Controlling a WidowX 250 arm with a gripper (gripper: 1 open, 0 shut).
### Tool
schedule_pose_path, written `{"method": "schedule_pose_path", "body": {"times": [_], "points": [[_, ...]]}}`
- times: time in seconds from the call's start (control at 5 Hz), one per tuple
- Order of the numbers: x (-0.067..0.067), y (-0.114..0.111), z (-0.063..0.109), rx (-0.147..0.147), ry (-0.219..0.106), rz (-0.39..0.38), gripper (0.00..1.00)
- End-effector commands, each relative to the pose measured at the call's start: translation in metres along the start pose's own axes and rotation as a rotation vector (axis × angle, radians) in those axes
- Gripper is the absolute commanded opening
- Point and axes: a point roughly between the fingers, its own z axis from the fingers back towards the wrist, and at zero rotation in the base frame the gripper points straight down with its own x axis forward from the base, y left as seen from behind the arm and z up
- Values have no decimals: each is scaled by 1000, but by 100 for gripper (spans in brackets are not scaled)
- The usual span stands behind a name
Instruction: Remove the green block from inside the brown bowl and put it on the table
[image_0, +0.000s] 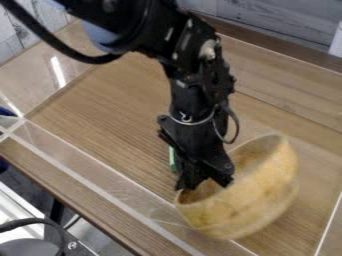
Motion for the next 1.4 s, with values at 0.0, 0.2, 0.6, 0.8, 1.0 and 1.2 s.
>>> {"method": "schedule_pose_path", "body": {"times": [0.0,0.2,0.6,0.8,1.0,1.2], "points": [[7,2,18,-12,-71,6,0],[11,7,19,0,-69,11,0],[12,5,25,-9,-55,-17,0],[12,0,35,-29,-57,-48,0],[11,3,47,-18,-73,-58,0],[12,9,65,-2,-102,-67,0]]}}
